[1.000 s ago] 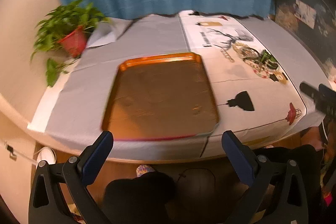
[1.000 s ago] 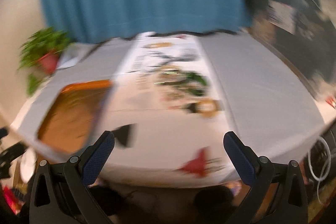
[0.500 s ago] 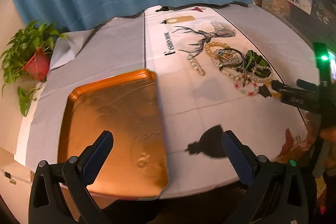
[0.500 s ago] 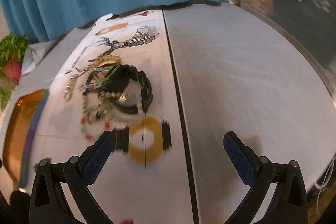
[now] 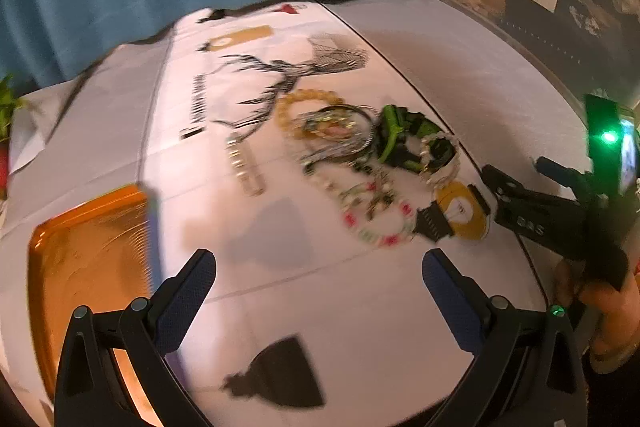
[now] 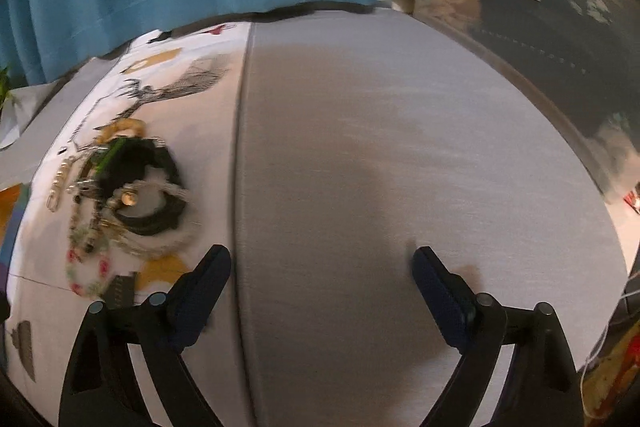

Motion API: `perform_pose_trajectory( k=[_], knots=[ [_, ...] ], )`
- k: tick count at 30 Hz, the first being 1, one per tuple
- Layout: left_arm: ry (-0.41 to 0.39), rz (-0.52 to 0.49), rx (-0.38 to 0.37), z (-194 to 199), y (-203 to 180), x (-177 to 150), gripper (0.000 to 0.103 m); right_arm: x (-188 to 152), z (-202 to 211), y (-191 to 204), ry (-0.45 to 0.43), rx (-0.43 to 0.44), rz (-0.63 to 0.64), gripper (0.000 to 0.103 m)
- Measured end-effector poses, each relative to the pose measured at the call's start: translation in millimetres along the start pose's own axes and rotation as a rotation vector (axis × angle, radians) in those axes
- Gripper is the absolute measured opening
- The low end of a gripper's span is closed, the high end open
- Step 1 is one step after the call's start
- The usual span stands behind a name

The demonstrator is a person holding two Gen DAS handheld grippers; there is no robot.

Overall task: Organize jewelry
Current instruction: 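Grasp the pink-green beaded bracelet with the left tool while the right tool grasps the white pearl bracelet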

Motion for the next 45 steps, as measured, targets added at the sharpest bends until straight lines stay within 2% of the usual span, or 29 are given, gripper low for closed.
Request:
perform_pose_trajectory(
  k=[3, 5, 8, 10, 14, 16, 19, 20, 22, 23, 24, 25, 26, 30, 34, 36, 39, 44, 45],
  knots=[
    [0.037, -0.013, 0.005, -18.9, -9.8, 8.3, 0.103, 1.0, 1.0, -5.5, 0.009, 0.03, 0.002, 0.092],
    [0.053, -0.007, 0.003, -25.1, -10.6, 9.3, 0.103, 3.5, 7.1, 0.6, -0.028, 0.112, 0.018, 0.092],
    [0.071, 0.01, 0.003, -33.2, -7.9, 9.0, 0.103, 8.7, 5.8, 18.0, -0.042, 0.179, 0.067, 0.092],
    [0.088, 0.027, -0.001, -38.6, -3.3, 9.3, 0.103, 12.6, -0.6, 30.5, -0.031, 0.189, 0.094, 0.092],
    [0.16, 0.051, -0.013, -55.3, 6.4, 9.5, 0.102, 21.1, -17.5, 48.7, -0.007, 0.15, 0.197, 0.092],
    [0.178, 0.089, -0.055, -59.4, 13.0, 8.9, 0.102, 22.6, -18.8, 53.1, -0.003, 0.179, 0.231, 0.092],
    [0.166, 0.12, -0.079, -59.2, 15.6, 10.2, 0.099, 20.2, -17.6, 59.6, -0.007, 0.245, 0.304, 0.092],
    [0.155, 0.124, -0.085, -58.6, 14.5, 10.6, 0.093, 21.5, -17.4, 62.4, -0.012, 0.258, 0.324, 0.092],
    [0.135, 0.098, -0.074, -55.3, 9.0, 12.7, 0.066, 22.3, -16.2, 66.5, -0.005, 0.286, 0.353, 0.089],
    [0.127, 0.061, -0.077, -53.4, 2.9, 13.3, 0.035, 22.7, -13.0, 70.3, -0.013, 0.306, 0.371, 0.07],
    [0.136, 0.038, -0.113, -52.4, -1.8, 14.3, 0.004, 23.2, -8.8, 76.1, -0.032, 0.328, 0.395, 0.028],
    [0.157, 0.044, -0.164, -52.5, -3.1, 14.6, 0.005, 22.3, -5.5, 81.5, -0.047, 0.327, 0.422, 0.01],
    [0.18, 0.059, -0.196, -52.1, -4.1, 12.4, 0.004, 21.7, -5.1, 83.7, -0.05, 0.305, 0.434, 0.006],
    [0.169, 0.051, -0.225, -35.9, 0.7, 7.2, 0.004, 16.2, 3.0, 66.2, 0.01, 0.263, 0.309, 0.006],
    [0.103, 0.046, -0.228, -2.0, 8.9, 9.4, 0.003, 13.6, 18.9, 27.2, 0.006, 0.197, 0.189, 0.006],
    [0.076, 0.048, -0.226, 11.5, 15.9, 11.7, 0.0, 13.8, 28.5, 13.8, 0.003, 0.192, 0.148, 0.006],
    [0.039, 0.042, -0.223, 32.2, 21.3, 8.9, 0.0, 15.3, 46.8, 4.9, -0.011, 0.191, 0.135, 0.006],
    [0.011, 0.034, -0.21, 39.8, 32.2, 7.3, 0.0, 18.6, 75.6, 8.9, -0.046, 0.191, 0.149, 0.006],
    [0.028, 0.024, -0.215, 34.1, 32.8, 4.8, 0.005, 18.5, 76.8, 11.1, -0.044, 0.191, 0.149, 0.006]
  ],
)
Point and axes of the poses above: each gripper's, at about its wrist camera, not at the fingertips, and z roughly against the way its jaws point, y to its left, x to its top, the point moved 3 cm from there along -z, roughly the way its jaws point, and after that the axes turned 3 degrees about z, right-handed, at the moved point
